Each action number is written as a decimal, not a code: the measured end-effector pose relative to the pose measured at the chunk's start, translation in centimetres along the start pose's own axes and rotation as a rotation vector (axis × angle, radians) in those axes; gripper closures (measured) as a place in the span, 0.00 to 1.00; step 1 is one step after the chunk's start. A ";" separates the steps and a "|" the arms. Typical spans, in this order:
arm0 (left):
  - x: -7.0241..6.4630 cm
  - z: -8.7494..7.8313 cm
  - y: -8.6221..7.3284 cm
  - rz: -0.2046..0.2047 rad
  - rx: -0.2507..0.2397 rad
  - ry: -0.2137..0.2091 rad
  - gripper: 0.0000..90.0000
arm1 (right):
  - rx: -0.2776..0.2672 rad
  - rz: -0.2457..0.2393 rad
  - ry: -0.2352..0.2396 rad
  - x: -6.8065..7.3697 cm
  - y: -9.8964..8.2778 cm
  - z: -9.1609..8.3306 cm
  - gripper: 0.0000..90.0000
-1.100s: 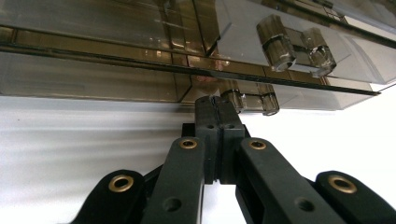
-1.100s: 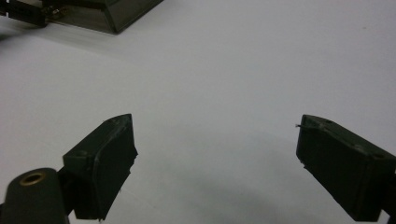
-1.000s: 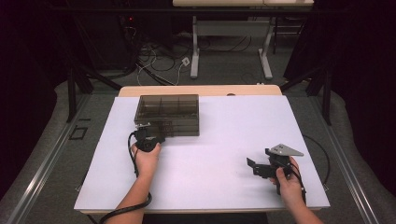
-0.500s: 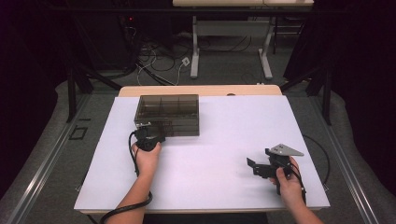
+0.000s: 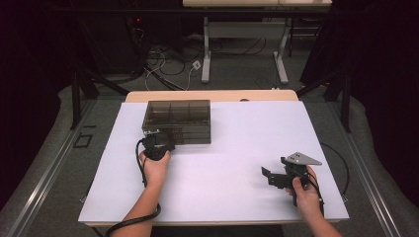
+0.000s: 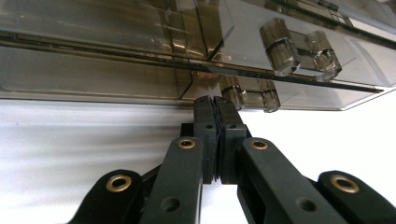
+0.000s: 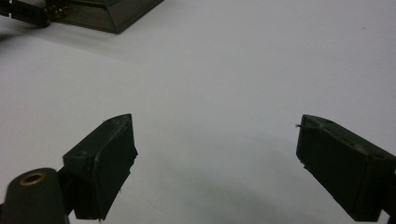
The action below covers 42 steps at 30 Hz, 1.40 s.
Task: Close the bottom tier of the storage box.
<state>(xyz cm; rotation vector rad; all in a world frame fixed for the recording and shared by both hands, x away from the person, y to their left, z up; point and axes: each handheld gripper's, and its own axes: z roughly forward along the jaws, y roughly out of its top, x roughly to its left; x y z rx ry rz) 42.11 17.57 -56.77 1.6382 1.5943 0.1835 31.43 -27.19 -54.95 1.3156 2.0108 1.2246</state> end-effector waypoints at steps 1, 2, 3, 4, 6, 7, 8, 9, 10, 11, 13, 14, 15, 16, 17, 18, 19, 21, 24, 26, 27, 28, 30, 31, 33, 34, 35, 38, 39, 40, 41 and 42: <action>-0.1 0.0 0.0 -0.005 -0.009 0.002 0.98 | -0.001 -0.001 0.000 0.0 0.0 0.0 0.13; 0.0 -0.1 0.0 0.001 -0.009 0.000 0.98 | -0.002 0.004 -0.001 0.0 0.0 0.0 0.13; -0.1 -0.2 -0.1 0.000 -0.011 0.000 0.98 | -0.002 0.004 -0.001 0.0 0.0 0.0 0.13; -0.1 -0.3 -0.1 0.002 -0.010 -0.002 0.97 | 0.000 0.002 -0.001 0.0 0.0 0.0 0.13; -0.1 -0.4 -0.1 0.005 -0.012 -0.003 0.97 | -0.001 0.003 -0.001 0.0 0.0 0.0 0.13; -0.1 -0.5 -0.1 0.007 -0.014 -0.003 0.96 | -0.001 0.004 -0.001 0.0 0.0 0.0 0.13; -0.1 -0.5 -0.1 0.007 -0.012 -0.003 0.95 | 0.000 0.001 -0.001 0.0 0.0 0.0 0.13; -0.1 -0.6 -0.1 0.008 -0.012 -0.003 0.94 | 0.005 0.000 0.000 0.0 0.0 0.0 0.13; -0.1 -0.6 -0.1 0.010 -0.013 -0.004 0.93 | 0.006 -0.001 0.000 0.0 0.0 0.0 0.13; -0.1 -0.7 -0.1 0.010 -0.012 -0.006 0.93 | -0.001 0.000 -0.003 0.0 0.0 0.0 0.13; -0.1 -0.9 -0.1 0.016 -0.006 -0.009 0.91 | -0.001 0.000 -0.002 0.0 0.0 0.0 0.13; -0.1 -0.9 -0.1 0.015 -0.015 -0.008 0.89 | 0.000 -0.003 -0.002 0.0 0.0 0.0 0.13; -0.2 -1.0 -0.1 0.014 -0.017 -0.009 0.88 | 0.001 -0.002 -0.001 0.0 0.0 0.0 0.13; -0.2 -1.1 -0.1 0.014 -0.015 -0.013 0.87 | 0.001 0.000 -0.001 0.0 0.0 0.0 0.13; -0.3 -1.2 0.0 0.020 -0.011 -0.015 0.85 | 0.001 -0.002 -0.002 0.0 0.0 0.0 0.13; -0.3 -1.2 0.0 0.021 -0.013 -0.018 0.83 | 0.000 -0.003 -0.002 0.0 0.0 0.0 0.13; -0.4 -1.2 0.0 0.025 -0.018 -0.020 0.81 | -0.001 -0.003 -0.003 0.0 0.0 0.0 0.13; -0.5 -1.4 0.0 0.025 -0.016 -0.025 0.76 | -0.001 0.000 -0.003 0.0 0.0 0.0 0.13; -0.8 -1.6 0.0 0.036 -0.019 -0.033 0.71 | -0.004 -0.003 -0.003 0.0 0.0 0.0 0.13; -0.9 -1.6 0.0 0.039 -0.019 -0.037 0.68 | -0.002 0.001 -0.003 0.0 0.0 0.0 0.13; -1.1 -1.7 -0.1 0.038 -0.018 -0.040 0.66 | -0.001 0.000 -0.003 0.0 0.0 0.0 0.13; -1.2 -1.7 -0.1 0.041 -0.022 -0.042 0.64 | -0.001 0.001 -0.002 0.0 0.0 0.0 0.13; -1.4 -1.9 -0.1 0.049 -0.024 -0.052 0.61 | -0.002 0.001 -0.003 0.0 0.0 0.0 0.13; -1.4 -2.0 -0.1 0.050 -0.024 -0.056 0.59 | -0.002 0.002 -0.003 0.0 0.0 0.0 0.13; -1.6 -2.0 -0.2 0.050 -0.029 -0.063 0.55 | -0.001 0.003 -0.003 0.0 0.0 0.0 0.13; -1.7 -2.2 -0.1 0.058 -0.018 -0.069 0.54 | -0.001 0.003 -0.003 0.0 0.0 0.0 0.13; -1.8 -2.2 -0.2 0.057 -0.028 -0.065 0.52 | -0.001 0.002 -0.004 0.0 0.0 0.0 0.13; -2.1 -2.5 -0.2 0.072 -0.027 -0.067 0.47 | -0.003 -0.002 -0.004 0.0 0.0 0.0 0.13; -2.2 -2.6 -0.2 0.079 -0.031 -0.066 0.45 | -0.002 0.000 -0.004 0.0 0.0 0.0 0.13; -2.3 -2.7 -0.2 0.084 -0.034 -0.068 0.43 | -0.003 0.000 -0.004 0.0 0.0 0.0 0.13; -2.3 -2.8 -0.2 0.087 -0.031 -0.072 0.40 | -0.003 0.000 -0.005 0.0 0.0 0.0 0.13; -2.4 -2.9 -0.2 0.087 -0.037 -0.071 0.39 | -0.004 0.000 -0.004 0.0 0.0 0.0 0.13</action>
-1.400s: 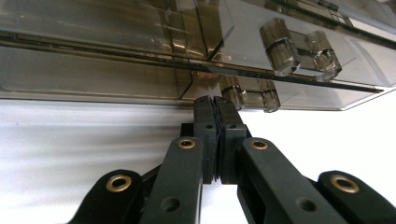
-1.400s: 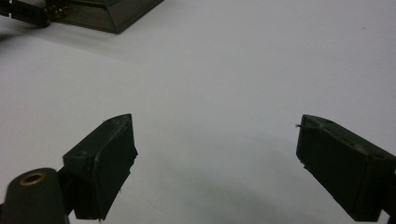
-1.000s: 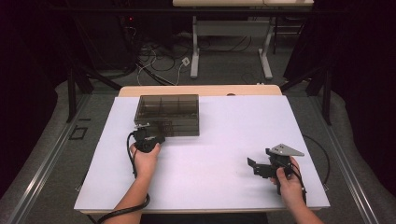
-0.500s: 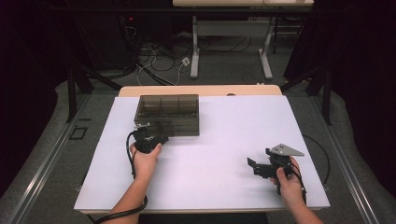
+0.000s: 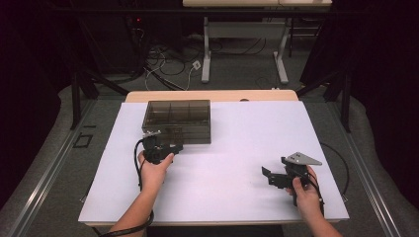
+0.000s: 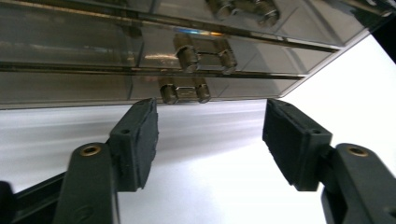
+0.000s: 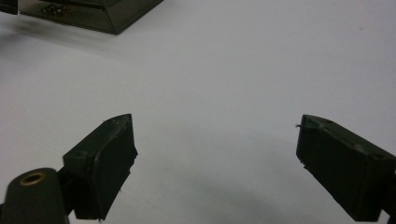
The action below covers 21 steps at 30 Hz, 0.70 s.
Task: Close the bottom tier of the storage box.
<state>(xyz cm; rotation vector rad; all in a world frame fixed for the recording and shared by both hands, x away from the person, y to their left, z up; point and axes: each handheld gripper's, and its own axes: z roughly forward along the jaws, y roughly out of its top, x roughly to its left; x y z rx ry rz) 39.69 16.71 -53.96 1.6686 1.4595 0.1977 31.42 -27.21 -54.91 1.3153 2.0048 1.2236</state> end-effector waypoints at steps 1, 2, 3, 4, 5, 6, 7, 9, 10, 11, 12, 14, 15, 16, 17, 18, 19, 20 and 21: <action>-0.1 -0.1 0.0 0.005 -0.003 -0.002 0.37 | 0.000 -0.002 -0.001 0.0 0.0 0.0 0.13; -0.2 -0.2 0.0 0.009 -0.007 0.002 0.35 | -0.002 0.002 0.000 0.0 0.0 0.0 0.13; -0.3 -0.3 0.1 0.014 -0.002 0.003 0.33 | 0.000 -0.002 -0.001 0.0 0.0 0.0 0.13; -0.4 -0.4 0.1 0.017 -0.006 0.000 0.32 | 0.001 -0.002 -0.001 0.0 0.0 0.0 0.13; -0.5 -0.5 0.1 0.020 -0.007 -0.002 0.30 | 0.001 -0.002 -0.001 0.0 0.0 0.0 0.13; -0.6 -0.6 0.1 0.024 0.002 -0.007 0.28 | 0.000 -0.002 -0.001 0.0 0.0 0.0 0.13; -0.6 -0.6 0.1 0.030 -0.007 -0.006 0.27 | -0.003 0.002 0.000 0.0 0.0 0.0 0.13; -0.8 -0.9 0.0 0.030 -0.007 -0.016 0.24 | -0.001 0.000 -0.003 0.0 0.0 0.0 0.13; -0.9 -1.0 0.1 0.034 -0.007 -0.027 0.22 | 0.001 0.000 -0.004 0.0 0.0 0.0 0.13; -1.0 -1.0 0.0 0.035 -0.011 -0.029 0.19 | 0.001 -0.002 -0.001 0.0 0.0 0.0 0.13; -1.1 -1.2 0.1 0.038 -0.005 -0.034 0.18 | 0.001 0.000 -0.002 0.0 0.0 0.0 0.13; -1.3 -1.4 -0.1 0.041 -0.018 -0.041 0.17 | -0.001 0.000 0.000 0.0 0.0 0.0 0.13; -1.3 -1.5 -0.1 0.049 -0.014 -0.043 0.17 | -0.004 0.001 0.000 0.0 0.0 0.0 0.13; -1.4 -1.6 -0.2 0.052 -0.015 -0.047 0.15 | -0.003 -0.001 0.000 0.0 0.0 0.0 0.13; -1.5 -1.7 -0.2 0.053 -0.019 -0.047 0.14 | -0.004 0.002 -0.002 0.0 0.0 0.0 0.13; -1.5 -1.9 -0.3 0.056 -0.022 -0.048 0.13 | -0.005 0.004 -0.002 0.0 0.0 0.0 0.13; -1.5 -2.0 -0.4 0.060 -0.026 -0.049 0.12 | 0.000 0.001 -0.004 0.0 0.0 0.0 0.13; -1.6 -2.2 -0.4 0.058 -0.028 -0.050 0.12 | -0.005 0.004 -0.003 0.0 0.0 0.0 0.13; -1.6 -2.3 -0.5 0.060 -0.034 -0.051 0.10 | -0.003 0.003 0.000 0.0 0.0 0.0 0.13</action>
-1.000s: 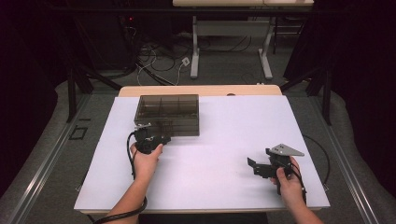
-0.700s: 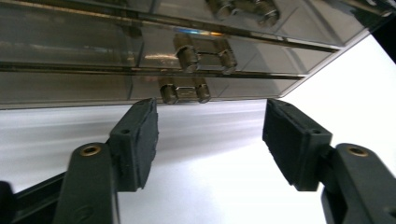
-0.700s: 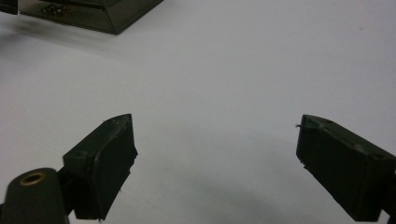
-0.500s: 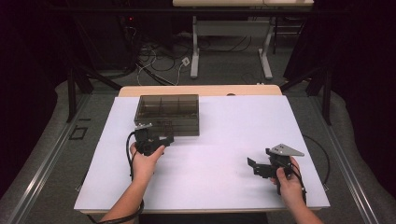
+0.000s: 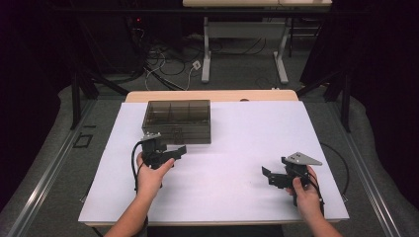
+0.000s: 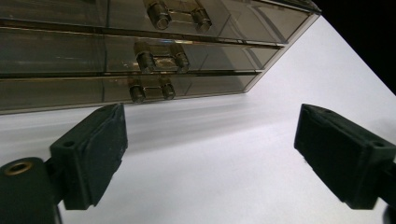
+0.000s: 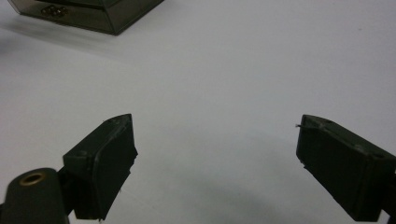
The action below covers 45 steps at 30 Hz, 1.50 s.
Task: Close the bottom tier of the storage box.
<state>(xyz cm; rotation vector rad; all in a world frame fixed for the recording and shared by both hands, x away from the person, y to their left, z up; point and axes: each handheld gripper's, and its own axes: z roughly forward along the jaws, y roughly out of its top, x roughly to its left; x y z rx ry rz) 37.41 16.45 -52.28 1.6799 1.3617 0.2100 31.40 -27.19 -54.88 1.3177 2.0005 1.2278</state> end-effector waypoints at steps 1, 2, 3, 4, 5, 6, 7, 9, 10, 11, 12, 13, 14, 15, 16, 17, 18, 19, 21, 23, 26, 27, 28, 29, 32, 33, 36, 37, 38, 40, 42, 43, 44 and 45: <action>-0.1 -0.2 -0.1 0.000 -0.001 -0.002 0.10 | 0.001 -0.004 0.000 0.0 0.0 0.0 0.13; -0.1 -0.3 -0.1 0.000 -0.002 -0.004 0.09 | 0.001 -0.001 0.001 0.0 0.0 0.0 0.13; -0.1 -0.5 -0.2 0.005 -0.005 -0.002 0.09 | 0.001 -0.003 0.000 0.0 0.0 0.0 0.13; -0.2 -0.6 -0.2 0.008 -0.001 0.002 0.09 | 0.004 -0.003 0.001 0.0 0.0 0.0 0.13; -0.2 -0.7 -0.3 0.018 0.000 0.003 0.09 | 0.004 -0.001 0.001 0.0 0.0 0.0 0.13; -0.2 -0.8 -0.4 0.020 -0.003 0.004 0.09 | 0.005 -0.005 0.001 0.0 0.0 0.0 0.13; -0.3 -0.9 -0.5 0.019 -0.005 0.004 0.09 | 0.005 -0.005 0.001 0.0 0.0 0.0 0.13; -0.3 -1.1 -0.6 0.021 -0.004 0.005 0.09 | 0.005 -0.001 0.001 0.1 0.0 0.0 0.13; -0.3 -1.2 -0.7 0.026 -0.006 0.005 0.09 | 0.006 -0.002 0.001 0.1 0.0 0.0 0.13; -0.4 -1.3 -0.8 0.028 -0.009 0.003 0.08 | 0.006 -0.002 0.001 0.1 0.0 0.0 0.13; -0.4 -1.4 -0.8 0.031 -0.007 -0.003 0.06 | 0.005 -0.005 0.002 0.1 0.0 0.1 0.13; -0.3 -1.5 -0.9 0.038 -0.007 -0.009 0.04 | 0.005 -0.006 0.002 0.1 0.0 0.1 0.13; -0.4 -1.7 -1.0 0.044 -0.009 -0.011 0.03 | 0.006 -0.002 0.002 0.1 0.0 0.1 0.13; -0.4 -1.8 -1.1 0.048 -0.009 -0.014 0.03 | 0.006 -0.001 0.002 0.1 0.0 0.1 0.13; -0.4 -1.9 -1.2 0.052 -0.008 -0.015 0.03 | 0.006 -0.001 0.001 0.1 0.0 0.1 0.13; -0.4 -2.1 -1.2 0.054 -0.008 -0.018 0.03 | 0.004 0.000 0.004 0.1 0.0 0.1 0.13; -0.5 -2.2 -1.3 0.053 -0.010 -0.017 0.03 | 0.005 0.001 0.004 0.1 0.0 0.1 0.13; -0.5 -2.3 -1.4 0.060 -0.008 -0.019 0.03 | 0.004 0.006 0.003 0.1 0.0 0.1 0.13; -0.5 -2.6 -1.6 0.067 -0.008 -0.023 0.02 | 0.009 -0.003 -0.003 0.1 0.0 0.1 0.13; -0.4 -2.9 -1.7 0.071 -0.003 -0.029 0.01 | 0.009 -0.002 -0.002 0.1 -0.1 0.1 0.13; -0.3 -3.4 -2.0 0.069 -0.010 -0.038 0.01 | 0.006 0.006 -0.001 0.1 0.0 0.1 0.13; -0.2 -3.6 -2.1 0.067 -0.018 -0.039 0.01 | 0.007 0.000 -0.002 0.1 -0.1 0.1 0.13; -0.1 -3.7 -2.1 0.071 -0.015 -0.037 0.01 | 0.007 0.001 -0.001 0.1 -0.1 0.1 0.13; 0.0 -3.9 -2.3 0.072 -0.018 -0.041 0.01 | 0.007 0.001 -0.001 0.1 -0.1 0.2 0.13; 0.1 -4.2 -2.6 0.080 -0.020 -0.042 0.01 | 0.008 0.002 0.001 0.1 -0.1 0.2 0.13; 0.2 -4.3 -2.8 0.088 -0.019 -0.038 0.01 | 0.008 0.002 0.001 0.1 -0.1 0.2 0.13; 0.3 -4.5 -3.1 0.084 -0.011 -0.032 0.01 | 0.007 0.000 -0.002 0.1 -0.1 0.2 0.13; 0.4 -4.6 -3.2 0.083 -0.014 -0.031 0.01 | 0.006 -0.001 -0.002 0.1 -0.1 0.2 0.13; 0.4 -4.6 -3.4 0.077 -0.020 -0.028 0.01 | 0.008 -0.001 -0.001 0.1 -0.1 0.2 0.13; 0.6 -4.8 -3.6 0.081 -0.019 -0.026 0.01 | 0.007 0.003 0.000 0.1 -0.1 0.2 0.13; 0.9 -5.0 -3.9 0.087 -0.019 -0.031 0.01 | 0.008 0.002 0.001 0.1 -0.1 0.2 0.13; 1.0 -5.1 -4.1 0.081 -0.022 -0.034 0.01 | 0.008 0.000 0.001 0.1 -0.1 0.2 0.13; 1.1 -5.2 -4.2 0.082 -0.024 -0.038 0.01 | 0.009 0.002 0.002 0.1 -0.1 0.2 0.13; 1.3 -5.3 -4.4 0.074 -0.028 -0.044 0.01 | 0.011 -0.002 0.002 0.1 -0.1 0.2 0.13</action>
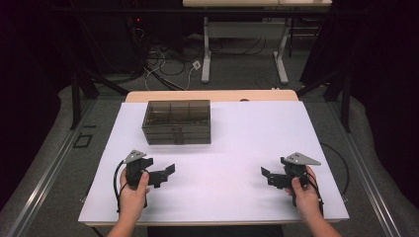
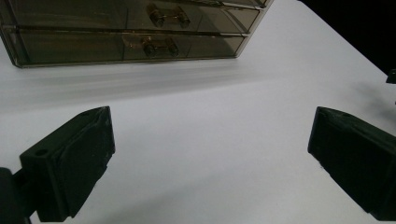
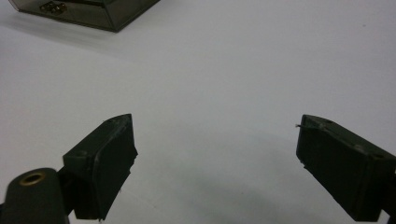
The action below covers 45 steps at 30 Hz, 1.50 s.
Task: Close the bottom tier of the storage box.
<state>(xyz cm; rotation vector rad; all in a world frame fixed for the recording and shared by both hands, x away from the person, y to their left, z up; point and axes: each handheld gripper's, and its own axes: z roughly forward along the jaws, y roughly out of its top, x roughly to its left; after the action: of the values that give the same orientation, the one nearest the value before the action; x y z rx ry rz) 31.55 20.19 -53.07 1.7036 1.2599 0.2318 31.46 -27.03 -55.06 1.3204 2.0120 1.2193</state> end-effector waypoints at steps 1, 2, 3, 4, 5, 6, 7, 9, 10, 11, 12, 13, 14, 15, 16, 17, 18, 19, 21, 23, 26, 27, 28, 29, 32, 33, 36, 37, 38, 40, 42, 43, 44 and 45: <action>0.1 -0.1 -0.1 -0.001 0.003 -0.004 0.01 | 0.001 -0.003 -0.001 0.0 0.0 0.0 0.13; 0.3 -0.1 -0.3 -0.005 0.000 -0.006 0.01 | 0.001 -0.003 -0.001 0.0 0.0 0.0 0.13; 0.4 -0.2 -0.4 -0.002 -0.002 -0.002 0.01 | 0.000 -0.005 -0.001 0.0 0.0 0.0 0.13; 0.5 -0.2 -0.5 -0.002 -0.002 -0.002 0.01 | 0.001 -0.006 -0.001 0.0 0.0 0.0 0.13; 0.6 -0.3 -0.6 0.007 0.003 -0.005 0.01 | 0.002 -0.006 -0.002 0.0 0.0 0.0 0.13; 0.7 -0.3 -0.7 0.006 0.000 -0.004 0.01 | 0.002 -0.005 -0.002 0.0 0.0 0.0 0.13; 0.8 -0.3 -0.8 0.008 0.001 -0.007 0.01 | -0.001 -0.005 -0.003 0.0 0.0 0.0 0.13; 1.0 -0.4 -0.9 0.009 -0.001 -0.018 0.01 | 0.000 -0.002 -0.003 0.0 0.0 0.0 0.13; 1.1 -0.4 -1.1 0.008 0.002 -0.019 0.01 | -0.001 0.005 -0.002 0.0 0.0 0.0 0.13; 1.2 -0.4 -1.2 0.003 -0.004 -0.017 0.01 | -0.002 0.008 -0.002 0.0 0.0 0.0 0.13; 1.3 -0.4 -1.3 0.003 -0.003 -0.020 0.01 | 0.000 0.007 -0.003 0.0 0.0 0.0 0.13; 1.3 -0.4 -1.4 0.003 -0.004 -0.020 0.01 | 0.000 0.007 -0.003 0.0 0.0 0.0 0.13; 1.4 -0.5 -1.4 0.009 -0.006 -0.018 0.01 | 0.000 0.008 -0.003 0.0 0.0 0.0 0.13; 1.5 -0.5 -1.5 0.015 -0.007 -0.018 0.01 | -0.001 0.006 -0.003 0.0 0.0 0.0 0.13; 1.6 -0.5 -1.6 0.013 -0.008 -0.019 0.01 | -0.001 0.007 -0.003 0.0 0.0 0.0 0.13; 1.6 -0.6 -1.6 0.017 -0.008 -0.018 0.01 | -0.001 0.005 -0.002 0.0 0.0 0.0 0.13; 1.7 -0.6 -1.7 0.019 -0.009 -0.014 0.01 | 0.000 0.006 -0.003 0.0 0.0 0.0 0.13; 1.7 -0.6 -1.7 0.023 -0.011 -0.013 0.01 | 0.002 0.004 -0.001 -0.1 0.0 0.0 0.13; 1.8 -0.5 -1.9 0.022 -0.013 -0.010 0.01 | 0.002 0.007 -0.001 0.0 0.0 0.0 0.13; 2.0 -0.5 -2.0 0.020 -0.013 -0.008 0.01 | 0.002 0.001 -0.001 -0.1 0.0 0.0 0.13; 2.1 -0.5 -2.2 0.020 -0.016 -0.005 0.01 | 0.003 0.000 -0.006 -0.2 0.0 0.0 0.13; 2.2 -0.5 -2.2 0.018 -0.016 -0.003 0.01 | 0.004 0.003 -0.007 -0.2 0.0 0.0 0.13; 2.2 -0.5 -2.3 0.011 -0.018 -0.003 0.01 | 0.002 0.001 -0.006 -0.2 0.0 0.0 0.13; 2.3 -0.6 -2.3 0.010 -0.017 -0.002 0.01 | 0.004 0.000 -0.009 -0.2 0.0 0.0 0.13; 2.5 -0.6 -2.5 0.013 -0.017 0.005 0.01 | 0.003 0.000 -0.004 -0.2 0.0 0.1 0.13; 2.5 -0.5 -2.5 0.013 -0.017 0.006 0.02 | 0.022 -0.004 -0.007 -0.2 0.0 0.0 0.13; 2.5 -0.5 -2.6 0.014 -0.014 0.001 0.02 | 0.003 0.001 -0.004 -0.2 0.0 0.1 0.13; 2.5 -0.4 -2.6 0.016 -0.015 0.004 0.02 | 0.003 0.008 -0.004 -0.1 0.0 0.1 0.13; 2.4 -0.4 -2.6 0.018 -0.015 0.007 0.02 | 0.004 0.008 -0.004 -0.1 0.0 0.1 0.13; 2.4 -0.4 -2.6 0.024 -0.014 0.010 0.02 | 0.005 0.007 -0.003 -0.1 0.0 0.1 0.13; 2.4 -0.4 -2.6 0.024 -0.012 0.010 0.02 | 0.005 0.006 -0.003 -0.1 0.0 0.1 0.13; 2.4 -0.4 -2.6 0.024 -0.014 0.011 0.02 | 0.006 0.003 0.001 -0.2 -0.1 0.2 0.13; 2.4 -0.4 -2.6 0.024 -0.013 0.012 0.02 | 0.005 0.004 0.000 -0.2 -0.1 0.2 0.13; 2.4 -0.4 -2.7 0.023 -0.014 0.013 0.02 | 0.006 0.004 0.003 -0.2 -0.1 0.2 0.13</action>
<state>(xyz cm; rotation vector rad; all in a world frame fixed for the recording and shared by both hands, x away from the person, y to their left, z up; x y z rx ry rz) 30.72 22.39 -55.84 1.7080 1.2461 0.2649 31.67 -27.14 -55.22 1.3269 2.0177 1.2185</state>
